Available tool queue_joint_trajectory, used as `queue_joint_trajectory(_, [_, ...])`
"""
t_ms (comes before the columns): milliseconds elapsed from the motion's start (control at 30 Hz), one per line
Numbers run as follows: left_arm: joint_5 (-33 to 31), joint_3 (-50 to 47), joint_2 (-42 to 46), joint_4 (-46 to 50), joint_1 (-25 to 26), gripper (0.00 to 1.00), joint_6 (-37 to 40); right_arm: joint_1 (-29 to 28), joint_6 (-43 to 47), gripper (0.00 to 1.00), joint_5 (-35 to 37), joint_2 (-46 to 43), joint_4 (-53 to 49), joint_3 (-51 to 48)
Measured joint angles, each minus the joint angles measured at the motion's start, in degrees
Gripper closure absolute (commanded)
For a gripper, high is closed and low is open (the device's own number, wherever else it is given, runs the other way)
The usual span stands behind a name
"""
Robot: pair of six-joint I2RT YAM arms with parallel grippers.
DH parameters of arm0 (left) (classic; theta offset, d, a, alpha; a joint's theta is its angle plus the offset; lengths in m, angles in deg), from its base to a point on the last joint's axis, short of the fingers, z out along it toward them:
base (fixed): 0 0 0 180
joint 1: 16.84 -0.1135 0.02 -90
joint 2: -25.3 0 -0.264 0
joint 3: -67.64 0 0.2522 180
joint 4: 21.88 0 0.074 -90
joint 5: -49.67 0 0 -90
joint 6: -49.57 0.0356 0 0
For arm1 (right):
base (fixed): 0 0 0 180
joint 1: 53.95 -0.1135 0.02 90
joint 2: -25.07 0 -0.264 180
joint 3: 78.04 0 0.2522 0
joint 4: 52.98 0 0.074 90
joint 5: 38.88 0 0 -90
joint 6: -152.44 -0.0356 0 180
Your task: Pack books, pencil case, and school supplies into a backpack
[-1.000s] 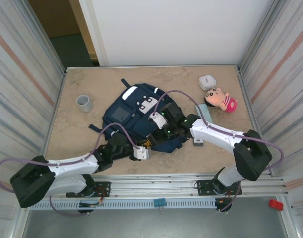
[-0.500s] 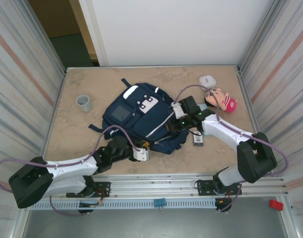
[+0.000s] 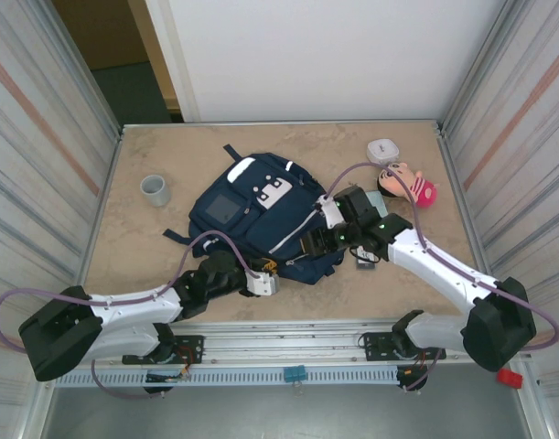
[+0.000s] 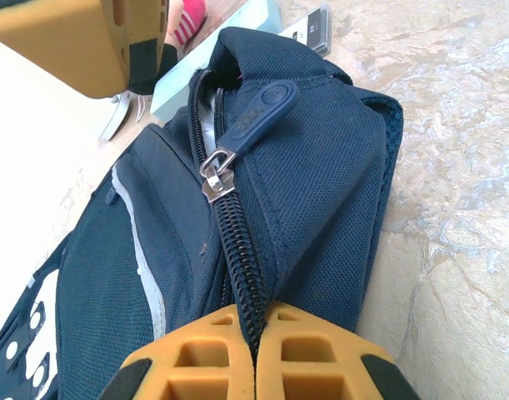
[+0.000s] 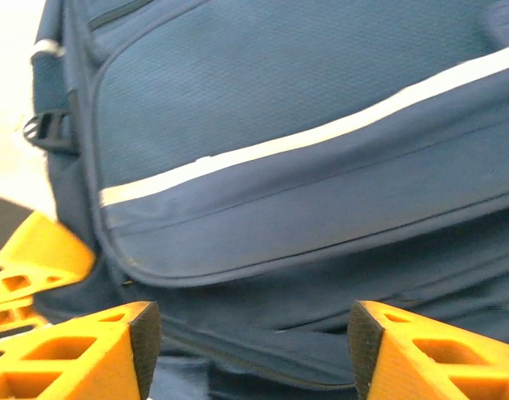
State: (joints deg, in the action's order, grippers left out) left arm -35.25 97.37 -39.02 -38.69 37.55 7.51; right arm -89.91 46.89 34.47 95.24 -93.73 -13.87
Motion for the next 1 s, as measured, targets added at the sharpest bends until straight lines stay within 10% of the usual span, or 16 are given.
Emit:
queue_joint_trajectory(367, [0.3,0.0,0.0,-0.2,0.0,1.00,-0.2,-6.9,-0.7,0.37,-1.0,10.2,0.2,4.6])
queue_joint_trajectory(733, [0.2,-0.8,1.1,-0.1,0.0,1.00,-0.2,8.9,-0.7,0.37,-0.5,10.3,-1.8,2.5])
queue_joint_trajectory(1000, [0.2,-1.0,1.2,-0.2,0.0,1.00,-0.2,3.4,-0.3,0.35,-3.9,5.7,-3.8,2.9])
